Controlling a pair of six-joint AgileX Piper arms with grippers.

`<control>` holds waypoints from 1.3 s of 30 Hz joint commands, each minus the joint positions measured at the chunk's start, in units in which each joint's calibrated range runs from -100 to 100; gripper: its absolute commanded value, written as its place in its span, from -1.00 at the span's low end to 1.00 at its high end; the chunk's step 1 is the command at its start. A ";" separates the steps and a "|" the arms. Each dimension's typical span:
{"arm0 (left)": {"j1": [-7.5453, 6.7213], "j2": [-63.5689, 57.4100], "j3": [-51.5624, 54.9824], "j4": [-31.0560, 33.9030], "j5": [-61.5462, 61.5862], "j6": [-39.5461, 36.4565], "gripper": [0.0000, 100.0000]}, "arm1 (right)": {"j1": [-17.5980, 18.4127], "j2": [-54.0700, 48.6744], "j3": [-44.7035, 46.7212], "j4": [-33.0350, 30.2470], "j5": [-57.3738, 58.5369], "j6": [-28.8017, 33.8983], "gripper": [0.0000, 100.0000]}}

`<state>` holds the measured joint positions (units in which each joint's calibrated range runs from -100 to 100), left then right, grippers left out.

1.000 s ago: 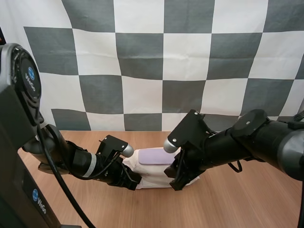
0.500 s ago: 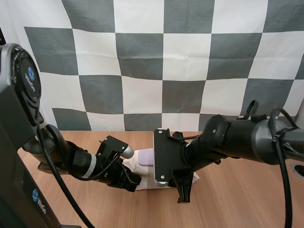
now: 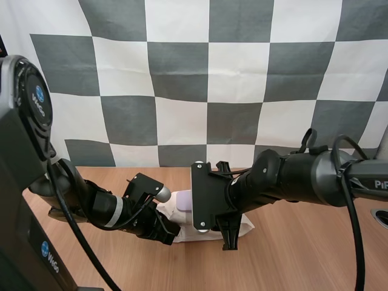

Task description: Open the wet wipes lid

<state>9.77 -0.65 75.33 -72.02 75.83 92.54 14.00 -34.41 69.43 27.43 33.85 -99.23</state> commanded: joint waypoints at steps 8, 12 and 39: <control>-0.04 -0.08 0.03 0.18 -0.07 0.78 -1.00 | 0.04 3.59 -5.07 0.98 -0.17 1.11 0.51; -0.04 -0.08 0.03 0.29 -0.07 0.78 -1.00 | 0.04 4.76 -5.07 0.98 0.45 1.19 0.51; -0.04 -0.08 0.03 0.29 -0.07 0.78 -1.00 | 0.04 7.09 -5.07 0.08 -0.83 1.19 0.27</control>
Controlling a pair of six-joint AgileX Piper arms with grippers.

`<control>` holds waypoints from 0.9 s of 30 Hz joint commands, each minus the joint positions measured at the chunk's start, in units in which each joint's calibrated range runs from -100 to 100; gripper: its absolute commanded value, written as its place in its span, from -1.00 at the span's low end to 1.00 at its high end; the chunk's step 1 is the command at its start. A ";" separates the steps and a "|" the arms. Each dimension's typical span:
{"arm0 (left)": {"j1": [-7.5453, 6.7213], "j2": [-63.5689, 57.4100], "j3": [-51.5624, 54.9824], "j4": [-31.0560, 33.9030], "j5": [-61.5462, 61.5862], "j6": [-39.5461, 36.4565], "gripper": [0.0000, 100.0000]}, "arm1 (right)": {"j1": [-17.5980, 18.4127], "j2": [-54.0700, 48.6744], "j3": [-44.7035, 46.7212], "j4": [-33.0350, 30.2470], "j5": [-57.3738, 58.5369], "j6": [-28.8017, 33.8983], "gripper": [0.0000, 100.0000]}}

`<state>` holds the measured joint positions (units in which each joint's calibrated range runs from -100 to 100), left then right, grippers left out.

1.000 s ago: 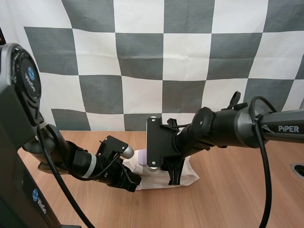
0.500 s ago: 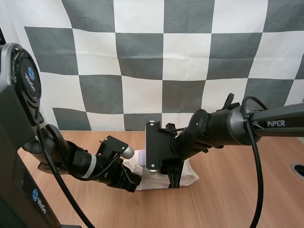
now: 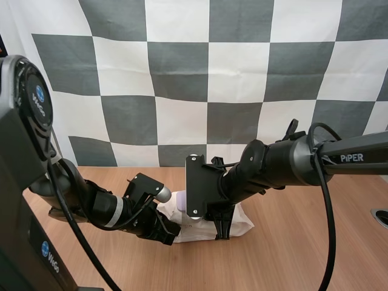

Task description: Open the wet wipes lid

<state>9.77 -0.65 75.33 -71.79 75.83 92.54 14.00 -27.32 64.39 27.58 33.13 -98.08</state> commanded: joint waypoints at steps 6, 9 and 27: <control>-0.04 -0.08 0.03 0.06 -0.07 0.78 -1.00 | 0.04 0.00 -0.02 -0.06 -0.11 0.04 0.18; -0.04 -0.08 0.03 0.06 -0.07 0.78 -1.00 | 0.04 0.00 -0.58 -0.06 0.69 0.34 0.07; -0.04 -0.08 0.03 0.03 -0.23 0.78 -1.00 | 0.04 0.00 -3.62 -0.17 8.49 2.78 -0.42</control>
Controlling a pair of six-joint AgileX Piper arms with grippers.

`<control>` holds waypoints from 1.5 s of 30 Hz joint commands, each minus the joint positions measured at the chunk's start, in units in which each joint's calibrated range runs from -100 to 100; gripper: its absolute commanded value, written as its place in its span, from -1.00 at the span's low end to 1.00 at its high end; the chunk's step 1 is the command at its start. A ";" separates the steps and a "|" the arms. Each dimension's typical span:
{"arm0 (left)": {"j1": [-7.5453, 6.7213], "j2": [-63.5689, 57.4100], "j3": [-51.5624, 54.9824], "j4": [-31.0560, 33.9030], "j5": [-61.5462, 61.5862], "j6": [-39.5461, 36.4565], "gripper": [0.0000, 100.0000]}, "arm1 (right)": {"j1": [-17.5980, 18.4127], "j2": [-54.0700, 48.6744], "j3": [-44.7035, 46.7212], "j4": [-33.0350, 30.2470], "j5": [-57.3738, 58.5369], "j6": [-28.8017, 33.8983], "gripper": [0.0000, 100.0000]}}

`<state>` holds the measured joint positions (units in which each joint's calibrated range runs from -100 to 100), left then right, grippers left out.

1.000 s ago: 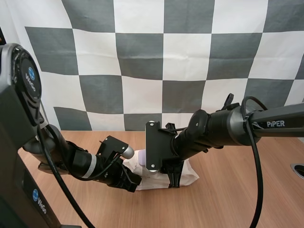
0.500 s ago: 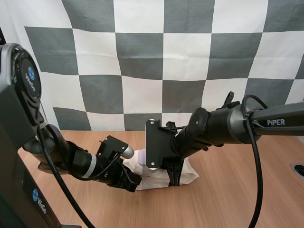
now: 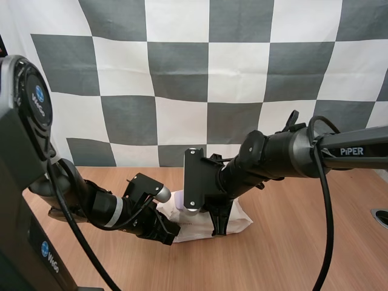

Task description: Open the wet wipes lid

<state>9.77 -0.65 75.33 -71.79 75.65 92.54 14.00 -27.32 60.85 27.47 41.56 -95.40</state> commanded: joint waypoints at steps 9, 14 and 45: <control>-0.04 -0.08 0.03 0.03 -0.05 0.78 -1.00 | 0.04 0.00 -0.08 -0.35 0.06 0.20 -0.96; -0.04 -0.08 0.03 0.41 -0.05 0.78 -1.00 | 0.04 0.00 -0.08 -1.67 -1.14 0.07 -1.00; -0.04 -0.08 0.03 1.77 -0.22 0.78 -1.00 | 0.04 0.00 -0.36 -2.70 -11.36 0.38 -1.00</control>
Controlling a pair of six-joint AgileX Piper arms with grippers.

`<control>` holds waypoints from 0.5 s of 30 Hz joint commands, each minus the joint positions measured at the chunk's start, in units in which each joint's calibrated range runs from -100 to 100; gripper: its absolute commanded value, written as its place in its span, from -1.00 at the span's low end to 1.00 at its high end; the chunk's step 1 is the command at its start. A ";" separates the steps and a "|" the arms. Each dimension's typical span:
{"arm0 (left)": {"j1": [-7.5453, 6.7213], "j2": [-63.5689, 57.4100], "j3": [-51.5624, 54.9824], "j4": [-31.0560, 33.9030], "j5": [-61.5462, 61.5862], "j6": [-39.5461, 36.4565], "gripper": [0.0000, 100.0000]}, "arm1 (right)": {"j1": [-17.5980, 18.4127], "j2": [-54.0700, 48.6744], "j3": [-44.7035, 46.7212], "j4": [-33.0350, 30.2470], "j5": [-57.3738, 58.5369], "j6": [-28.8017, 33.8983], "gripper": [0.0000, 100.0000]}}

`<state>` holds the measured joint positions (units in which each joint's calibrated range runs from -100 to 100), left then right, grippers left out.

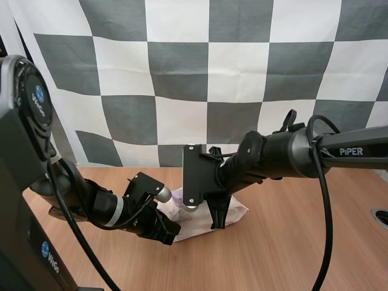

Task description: Open the wet wipes lid

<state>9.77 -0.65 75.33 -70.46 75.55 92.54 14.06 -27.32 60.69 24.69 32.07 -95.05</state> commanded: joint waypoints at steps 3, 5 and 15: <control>-0.04 -0.08 0.03 0.67 -0.12 0.78 -1.00 | -0.02 0.12 -0.31 0.20 -3.83 0.03 -1.00; -0.04 -0.08 0.03 0.67 -0.12 0.78 -1.00 | -0.02 0.65 -1.31 0.20 -3.83 0.03 -1.00; -0.04 -0.08 0.03 0.81 -0.12 0.78 -1.00 | -0.02 5.89 -5.66 0.66 -2.96 1.35 -1.00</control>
<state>9.77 -0.65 75.33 -69.65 75.45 92.54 14.06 -23.85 55.11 25.23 28.36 -93.73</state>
